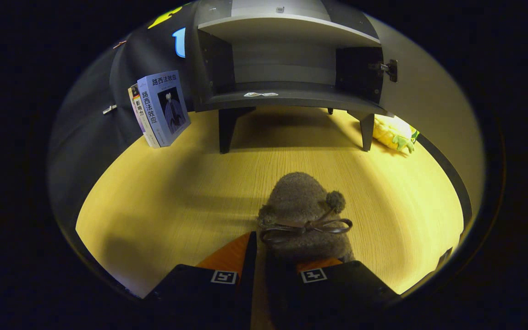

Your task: Open the shoe cabinet door, grab the shoes and put them into the shoe cabinet, then close the shoe cabinet door.

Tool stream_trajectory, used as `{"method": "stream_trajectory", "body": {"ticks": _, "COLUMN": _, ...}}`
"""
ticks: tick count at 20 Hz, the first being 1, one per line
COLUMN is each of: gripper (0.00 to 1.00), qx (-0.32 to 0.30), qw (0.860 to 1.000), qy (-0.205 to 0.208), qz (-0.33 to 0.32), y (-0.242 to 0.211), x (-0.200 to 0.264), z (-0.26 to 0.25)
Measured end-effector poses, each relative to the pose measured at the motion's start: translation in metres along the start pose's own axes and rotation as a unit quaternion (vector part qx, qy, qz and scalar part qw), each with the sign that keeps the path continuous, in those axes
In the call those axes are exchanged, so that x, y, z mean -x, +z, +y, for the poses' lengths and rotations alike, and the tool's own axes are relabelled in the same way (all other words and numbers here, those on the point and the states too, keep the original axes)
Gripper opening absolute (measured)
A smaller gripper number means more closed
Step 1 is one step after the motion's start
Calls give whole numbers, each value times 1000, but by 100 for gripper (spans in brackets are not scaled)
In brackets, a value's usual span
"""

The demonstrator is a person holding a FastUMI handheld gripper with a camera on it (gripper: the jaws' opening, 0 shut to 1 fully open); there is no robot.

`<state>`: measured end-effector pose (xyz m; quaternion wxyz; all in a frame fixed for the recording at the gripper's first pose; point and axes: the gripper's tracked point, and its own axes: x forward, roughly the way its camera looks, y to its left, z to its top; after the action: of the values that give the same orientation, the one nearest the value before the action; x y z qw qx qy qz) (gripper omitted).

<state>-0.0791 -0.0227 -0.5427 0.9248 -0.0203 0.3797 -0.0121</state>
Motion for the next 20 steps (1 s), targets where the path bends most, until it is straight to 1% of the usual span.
{"method": "stream_trajectory", "body": {"ticks": 3, "gripper": 36, "qx": 1, "qw": 1000, "qy": -7, "qz": -2, "y": 0, "x": -4, "z": -3}}
{"method": "stream_trajectory", "body": {"ticks": 4, "gripper": 35, "qx": 2, "qw": 1000, "qy": -10, "qz": -2, "y": 0, "x": -5, "z": -5}}
{"method": "stream_trajectory", "body": {"ticks": 5, "gripper": 33, "qx": 6, "qw": 1000, "qy": -25, "qz": -4, "y": 0, "x": -7, "z": -9}}
{"method": "stream_trajectory", "body": {"ticks": 6, "gripper": 32, "qx": 5, "qw": 1000, "qy": -22, "qz": -8, "y": -3, "x": -2, "z": -8}}
{"method": "stream_trajectory", "body": {"ticks": 7, "gripper": 8, "qx": 7, "qw": 1000, "qy": -25, "qz": 1, "y": 1, "x": -7, "z": -9}}
{"method": "stream_trajectory", "body": {"ticks": 11, "gripper": 8, "qx": 9, "qw": 1000, "qy": -24, "qz": 6, "y": 1, "x": -4, "z": -8}}
{"method": "stream_trajectory", "body": {"ticks": 15, "gripper": 8, "qx": 5, "qw": 1000, "qy": -19, "qz": 5, "y": 12, "x": 14, "z": -9}}
{"method": "stream_trajectory", "body": {"ticks": 17, "gripper": 7, "qx": 4, "qw": 1000, "qy": -17, "qz": 2, "y": 27, "x": 29, "z": -10}}
{"method": "stream_trajectory", "body": {"ticks": 20, "gripper": 7, "qx": 7, "qw": 999, "qy": -18, "qz": -29, "y": 71, "x": 57, "z": -9}}
